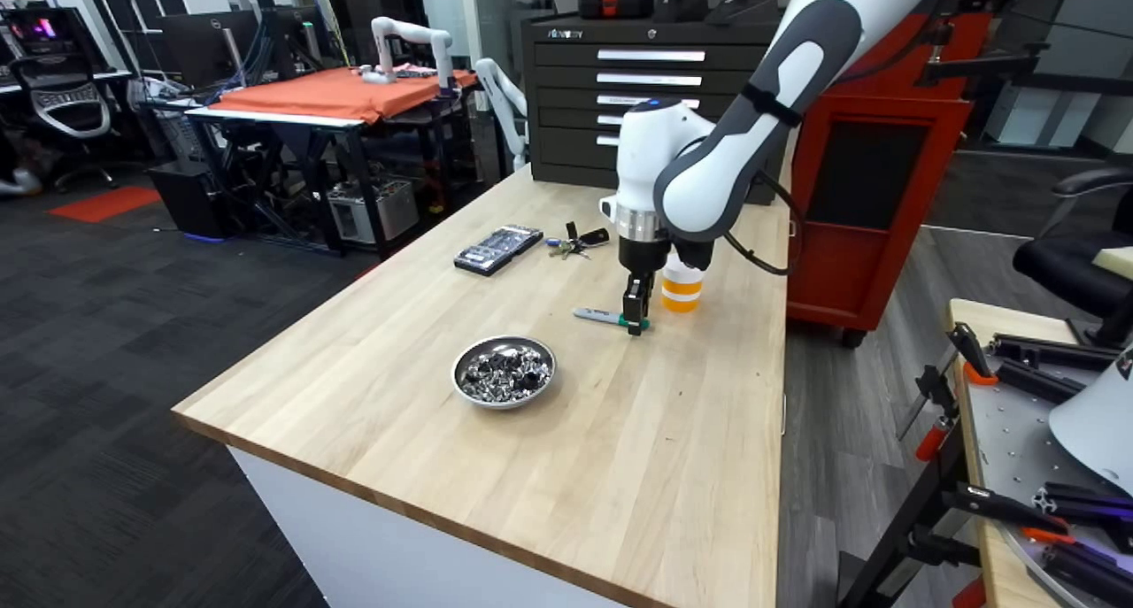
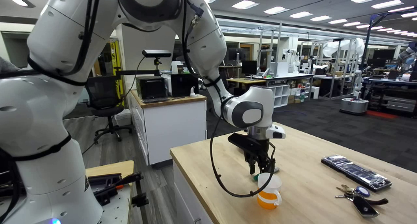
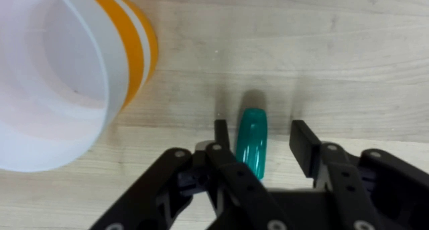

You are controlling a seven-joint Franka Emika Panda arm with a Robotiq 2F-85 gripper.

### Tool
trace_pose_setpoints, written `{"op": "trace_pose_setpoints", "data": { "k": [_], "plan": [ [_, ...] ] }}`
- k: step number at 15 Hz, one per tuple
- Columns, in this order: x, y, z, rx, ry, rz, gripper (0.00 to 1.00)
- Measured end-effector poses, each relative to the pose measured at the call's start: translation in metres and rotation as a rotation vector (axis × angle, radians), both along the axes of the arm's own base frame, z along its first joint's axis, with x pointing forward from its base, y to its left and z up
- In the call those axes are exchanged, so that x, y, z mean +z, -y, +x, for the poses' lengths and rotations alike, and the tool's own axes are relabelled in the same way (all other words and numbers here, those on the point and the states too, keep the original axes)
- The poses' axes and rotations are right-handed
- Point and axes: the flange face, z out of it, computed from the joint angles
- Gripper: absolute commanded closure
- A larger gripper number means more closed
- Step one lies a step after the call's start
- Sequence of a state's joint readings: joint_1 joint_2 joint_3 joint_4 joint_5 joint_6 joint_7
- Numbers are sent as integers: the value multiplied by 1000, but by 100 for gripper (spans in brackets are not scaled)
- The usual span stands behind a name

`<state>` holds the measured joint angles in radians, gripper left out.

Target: Put the marker in the mug

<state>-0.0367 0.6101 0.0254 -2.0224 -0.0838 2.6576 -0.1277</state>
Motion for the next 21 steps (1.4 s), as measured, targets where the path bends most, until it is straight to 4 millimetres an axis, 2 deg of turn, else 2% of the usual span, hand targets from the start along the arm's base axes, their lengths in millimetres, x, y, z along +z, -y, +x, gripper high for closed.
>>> {"op": "trace_pose_setpoints", "data": {
  "k": [3,11,14,21],
  "plan": [
    [-1,-2,0,8,-1,5,97],
    [5,-3,2,25,9,6,94],
    [25,-2,7,37,37,-6,94],
    [87,0,10,70,9,-37,94]
  ]
}}
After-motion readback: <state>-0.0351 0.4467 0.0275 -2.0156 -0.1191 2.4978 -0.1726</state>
